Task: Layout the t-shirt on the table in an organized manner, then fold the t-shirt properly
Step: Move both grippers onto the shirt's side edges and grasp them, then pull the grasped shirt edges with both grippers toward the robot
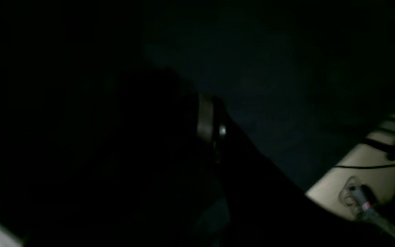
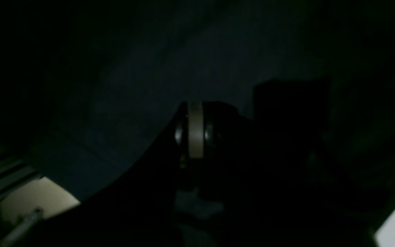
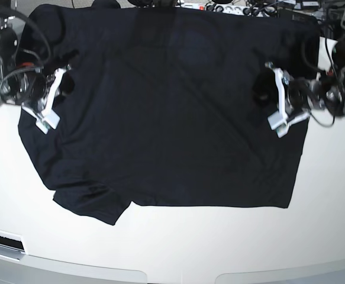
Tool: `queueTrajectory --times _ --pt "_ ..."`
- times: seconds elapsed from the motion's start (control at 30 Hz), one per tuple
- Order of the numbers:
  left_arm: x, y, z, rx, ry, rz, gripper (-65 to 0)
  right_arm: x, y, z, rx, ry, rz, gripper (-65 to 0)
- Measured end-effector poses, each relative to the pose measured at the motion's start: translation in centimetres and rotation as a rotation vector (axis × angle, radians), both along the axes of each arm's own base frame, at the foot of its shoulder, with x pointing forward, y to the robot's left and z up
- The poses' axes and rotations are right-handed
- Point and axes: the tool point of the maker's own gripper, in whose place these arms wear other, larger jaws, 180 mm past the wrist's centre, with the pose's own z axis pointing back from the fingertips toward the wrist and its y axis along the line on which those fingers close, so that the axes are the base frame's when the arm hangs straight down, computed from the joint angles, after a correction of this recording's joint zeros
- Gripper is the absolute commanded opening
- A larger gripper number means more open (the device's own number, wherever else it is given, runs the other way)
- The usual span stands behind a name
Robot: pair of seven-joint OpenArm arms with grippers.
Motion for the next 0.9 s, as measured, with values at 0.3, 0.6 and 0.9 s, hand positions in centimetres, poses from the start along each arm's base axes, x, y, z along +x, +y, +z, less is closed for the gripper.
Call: queueTrajectory --times 0.3,0.6,0.9 --pt "-1.2 -1.8 -2.5 -0.014 -0.151 0.006 -65.0 -0.2 -1.3 -1.9 -0.124 -0.088 -0.085 -65.0" --pt "1.8 -3.1 -3.7 -0.113 -0.187 0.088 -65.0 2.5 -1.6 -3.2 -0.067 -0.077 -0.177 -65.0" --pt "8.6 0.6 -3.2 -0.084 -0.256 0.18 -65.0 7.0 -2.8 -2.5 -0.09 -0.13 -0.212 -65.0"
